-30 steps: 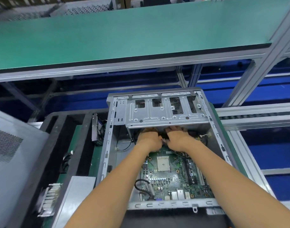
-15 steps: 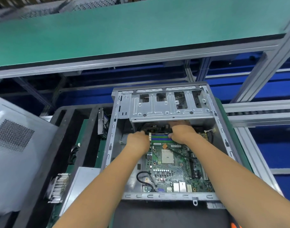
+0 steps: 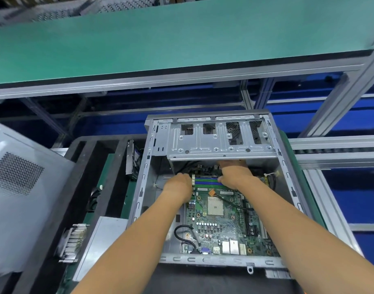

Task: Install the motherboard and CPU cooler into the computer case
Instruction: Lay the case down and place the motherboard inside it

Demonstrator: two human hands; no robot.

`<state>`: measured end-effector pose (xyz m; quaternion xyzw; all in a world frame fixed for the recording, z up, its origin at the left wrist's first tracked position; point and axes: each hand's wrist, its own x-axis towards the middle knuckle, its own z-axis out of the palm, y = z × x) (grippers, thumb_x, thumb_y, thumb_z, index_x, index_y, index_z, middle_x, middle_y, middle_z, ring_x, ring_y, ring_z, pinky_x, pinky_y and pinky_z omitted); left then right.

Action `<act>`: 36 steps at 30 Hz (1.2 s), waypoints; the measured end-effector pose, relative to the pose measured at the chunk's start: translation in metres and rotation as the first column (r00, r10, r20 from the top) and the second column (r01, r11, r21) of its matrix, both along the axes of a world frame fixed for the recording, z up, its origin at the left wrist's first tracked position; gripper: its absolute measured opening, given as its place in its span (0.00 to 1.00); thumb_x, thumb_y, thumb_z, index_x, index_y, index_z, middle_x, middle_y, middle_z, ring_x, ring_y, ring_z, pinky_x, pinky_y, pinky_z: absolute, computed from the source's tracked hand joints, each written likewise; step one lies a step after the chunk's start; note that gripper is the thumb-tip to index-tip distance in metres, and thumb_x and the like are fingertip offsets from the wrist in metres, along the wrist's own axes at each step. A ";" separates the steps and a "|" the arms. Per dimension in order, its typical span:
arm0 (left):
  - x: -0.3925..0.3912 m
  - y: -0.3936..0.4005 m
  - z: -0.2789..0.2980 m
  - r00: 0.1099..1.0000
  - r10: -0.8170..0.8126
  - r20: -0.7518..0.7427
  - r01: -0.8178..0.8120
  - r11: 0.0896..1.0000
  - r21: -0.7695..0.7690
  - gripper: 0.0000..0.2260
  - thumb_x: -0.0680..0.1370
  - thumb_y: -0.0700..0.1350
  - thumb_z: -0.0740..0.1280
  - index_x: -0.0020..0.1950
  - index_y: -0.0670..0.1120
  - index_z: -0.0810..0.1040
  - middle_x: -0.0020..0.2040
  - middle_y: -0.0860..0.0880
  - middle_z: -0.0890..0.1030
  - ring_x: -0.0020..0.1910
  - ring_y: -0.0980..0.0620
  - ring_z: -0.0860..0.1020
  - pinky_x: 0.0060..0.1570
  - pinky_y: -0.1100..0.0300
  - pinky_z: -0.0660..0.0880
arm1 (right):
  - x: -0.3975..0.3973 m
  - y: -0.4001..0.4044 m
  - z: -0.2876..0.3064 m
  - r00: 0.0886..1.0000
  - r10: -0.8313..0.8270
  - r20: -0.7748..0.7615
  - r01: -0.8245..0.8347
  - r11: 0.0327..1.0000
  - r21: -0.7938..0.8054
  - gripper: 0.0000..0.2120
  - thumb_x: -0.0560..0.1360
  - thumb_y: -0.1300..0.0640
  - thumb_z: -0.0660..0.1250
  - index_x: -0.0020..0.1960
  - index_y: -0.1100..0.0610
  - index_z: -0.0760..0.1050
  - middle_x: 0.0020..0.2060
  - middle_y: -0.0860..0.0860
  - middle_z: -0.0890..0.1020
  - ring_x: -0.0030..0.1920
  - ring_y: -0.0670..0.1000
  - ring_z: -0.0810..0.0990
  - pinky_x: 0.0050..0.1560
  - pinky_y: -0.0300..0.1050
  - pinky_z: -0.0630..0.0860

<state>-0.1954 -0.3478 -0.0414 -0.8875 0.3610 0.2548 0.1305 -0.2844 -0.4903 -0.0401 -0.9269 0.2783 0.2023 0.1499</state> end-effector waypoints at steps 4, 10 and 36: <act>-0.002 -0.004 -0.001 0.991 0.083 -0.107 -0.082 0.997 0.013 0.12 0.76 0.35 0.60 0.59 0.38 0.73 0.51 0.44 0.77 0.42 0.47 0.76 0.38 0.59 0.73 | 0.001 0.000 -0.001 0.999 0.020 -0.031 -0.019 0.999 0.041 0.14 0.81 0.52 0.60 0.61 0.60 0.73 0.48 0.53 0.79 0.50 0.56 0.78 0.45 0.46 0.74; 0.009 -0.003 0.003 0.968 0.187 -0.168 -0.188 0.982 0.013 0.05 0.75 0.32 0.59 0.42 0.40 0.71 0.33 0.46 0.70 0.28 0.52 0.69 0.25 0.61 0.66 | 0.005 0.006 -0.005 0.997 0.069 0.031 -0.070 0.996 0.057 0.25 0.79 0.54 0.65 0.73 0.53 0.61 0.57 0.55 0.78 0.54 0.57 0.78 0.53 0.51 0.79; 0.017 -0.002 0.000 0.933 0.255 -0.255 -0.292 0.949 -0.119 0.05 0.75 0.34 0.61 0.40 0.41 0.70 0.37 0.44 0.73 0.33 0.47 0.74 0.32 0.58 0.76 | -0.002 -0.001 -0.024 0.969 0.208 0.137 -0.206 0.978 -0.029 0.11 0.76 0.59 0.66 0.52 0.55 0.65 0.54 0.50 0.73 0.59 0.55 0.74 0.44 0.47 0.66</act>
